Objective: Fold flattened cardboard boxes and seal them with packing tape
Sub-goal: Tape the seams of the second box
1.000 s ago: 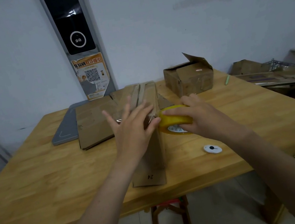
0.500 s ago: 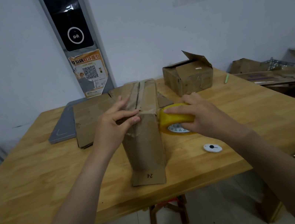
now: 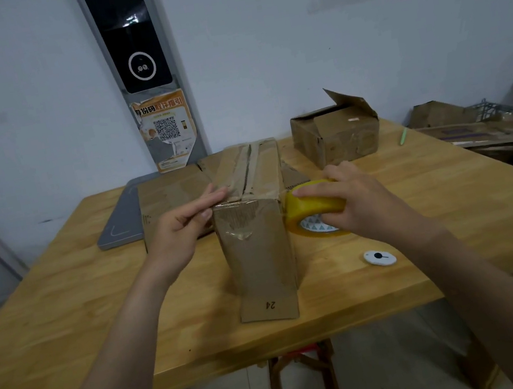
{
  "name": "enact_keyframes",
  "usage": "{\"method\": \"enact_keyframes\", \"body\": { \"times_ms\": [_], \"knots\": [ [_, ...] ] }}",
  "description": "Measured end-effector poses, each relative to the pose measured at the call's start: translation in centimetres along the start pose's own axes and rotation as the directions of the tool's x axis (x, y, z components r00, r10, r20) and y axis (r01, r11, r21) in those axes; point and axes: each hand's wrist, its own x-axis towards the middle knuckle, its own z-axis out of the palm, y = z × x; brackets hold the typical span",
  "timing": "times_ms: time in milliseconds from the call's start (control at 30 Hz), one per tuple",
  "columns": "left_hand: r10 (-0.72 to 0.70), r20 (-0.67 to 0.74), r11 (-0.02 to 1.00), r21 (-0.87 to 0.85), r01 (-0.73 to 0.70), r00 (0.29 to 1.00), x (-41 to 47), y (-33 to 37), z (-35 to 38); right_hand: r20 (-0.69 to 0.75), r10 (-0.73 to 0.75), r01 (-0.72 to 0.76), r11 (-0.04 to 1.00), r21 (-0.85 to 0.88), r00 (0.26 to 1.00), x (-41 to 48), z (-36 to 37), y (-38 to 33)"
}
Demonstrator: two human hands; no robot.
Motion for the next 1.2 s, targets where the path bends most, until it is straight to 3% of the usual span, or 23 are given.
{"method": "enact_keyframes", "body": {
  "times_ms": [133,300,467,533,600,667,767,933,1000,1133,1200],
  "knots": [
    [-0.034,-0.008,0.996,-0.078,0.033,0.999,-0.2,0.1,0.0,0.010,0.014,-0.014,1.000,0.011,1.000,0.0,-0.1,-0.1],
    [0.010,-0.023,0.999,-0.043,-0.011,1.000,-0.1,-0.1,0.1,0.025,0.020,-0.020,1.000,-0.002,0.999,-0.1,-0.2,-0.3],
    [0.018,-0.209,0.994,-0.104,-0.040,0.978,-0.3,-0.3,1.9,0.052,0.041,-0.041,0.999,0.000,0.998,-0.2,-0.1,-0.7],
    [0.035,-0.272,0.999,-0.018,-0.041,0.962,-0.6,0.1,2.8,0.062,0.041,-0.041,0.999,-0.011,0.997,-0.3,-0.1,-1.0],
    [0.145,-0.291,0.971,0.225,-0.079,0.946,-1.0,0.7,3.6,0.070,0.023,-0.022,1.000,-0.012,0.997,-0.4,-0.2,-1.5],
    [0.267,-0.234,0.876,0.462,-0.134,0.935,-1.3,1.0,4.1,0.068,-0.025,0.026,1.000,-0.013,0.997,-0.4,-0.2,-2.7],
    [0.324,-0.162,0.750,0.644,-0.148,0.932,-1.7,0.7,4.9,0.076,-0.123,0.124,0.992,-0.011,0.990,-0.3,0.6,-5.3],
    [0.278,-0.230,0.792,0.604,-0.087,0.933,-2.2,0.1,4.5,0.111,0.033,-0.070,0.932,0.355,0.993,-0.6,0.9,-6.0],
    [0.277,-0.224,0.797,0.596,-0.093,0.934,-2.1,-0.2,4.3,0.096,0.060,-0.089,0.936,0.340,0.994,-1.2,1.1,-5.5],
    [0.264,-0.245,0.814,0.575,-0.080,0.933,-1.9,-0.4,4.1,-0.068,-0.036,0.053,0.966,0.254,0.997,-1.2,0.8,-6.0],
    [0.265,-0.259,0.822,0.564,-0.077,0.929,-1.8,-0.5,4.0,-0.068,-0.088,0.099,0.977,0.188,0.994,-1.0,0.1,-6.1]
  ]
}}
